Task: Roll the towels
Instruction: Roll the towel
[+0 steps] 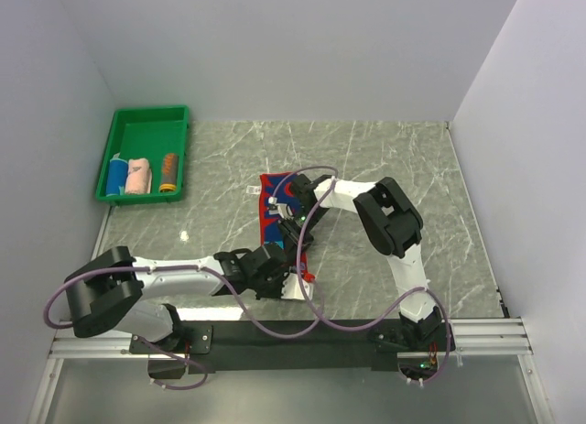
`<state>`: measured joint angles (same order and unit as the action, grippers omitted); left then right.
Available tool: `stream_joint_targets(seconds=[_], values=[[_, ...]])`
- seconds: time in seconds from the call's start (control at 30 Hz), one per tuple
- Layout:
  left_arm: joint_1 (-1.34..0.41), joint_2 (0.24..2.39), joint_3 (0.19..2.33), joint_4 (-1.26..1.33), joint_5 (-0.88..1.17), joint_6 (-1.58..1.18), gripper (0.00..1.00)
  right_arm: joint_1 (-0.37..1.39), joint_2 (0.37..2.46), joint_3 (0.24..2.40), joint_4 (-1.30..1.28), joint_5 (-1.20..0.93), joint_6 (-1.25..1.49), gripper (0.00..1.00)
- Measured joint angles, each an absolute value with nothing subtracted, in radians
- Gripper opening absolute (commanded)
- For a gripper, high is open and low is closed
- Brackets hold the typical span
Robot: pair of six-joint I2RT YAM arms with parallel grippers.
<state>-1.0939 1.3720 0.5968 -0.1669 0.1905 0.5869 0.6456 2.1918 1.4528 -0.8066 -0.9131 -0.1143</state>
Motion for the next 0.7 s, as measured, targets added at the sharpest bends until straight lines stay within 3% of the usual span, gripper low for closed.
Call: stream_joint_targets(seconds=[0.13,0.17,0.7], values=[[-1.087,1.387,0.607,-0.163,0.196,0.584,0.03,0.646,2.192,1.447,-0.799,-0.908,-0.104,0.2],[-1.081,1.386,0.611,-0.17,0.207,0.579,0.01,0.646,2.191,1.445,-0.797,-0.908,-0.101,0.2],[-0.81,1.426,0.82,-0.383,0.593,0.426,0.01,0.664,2.159,1.413,-0.763,-0.88,-0.094,0.2]])
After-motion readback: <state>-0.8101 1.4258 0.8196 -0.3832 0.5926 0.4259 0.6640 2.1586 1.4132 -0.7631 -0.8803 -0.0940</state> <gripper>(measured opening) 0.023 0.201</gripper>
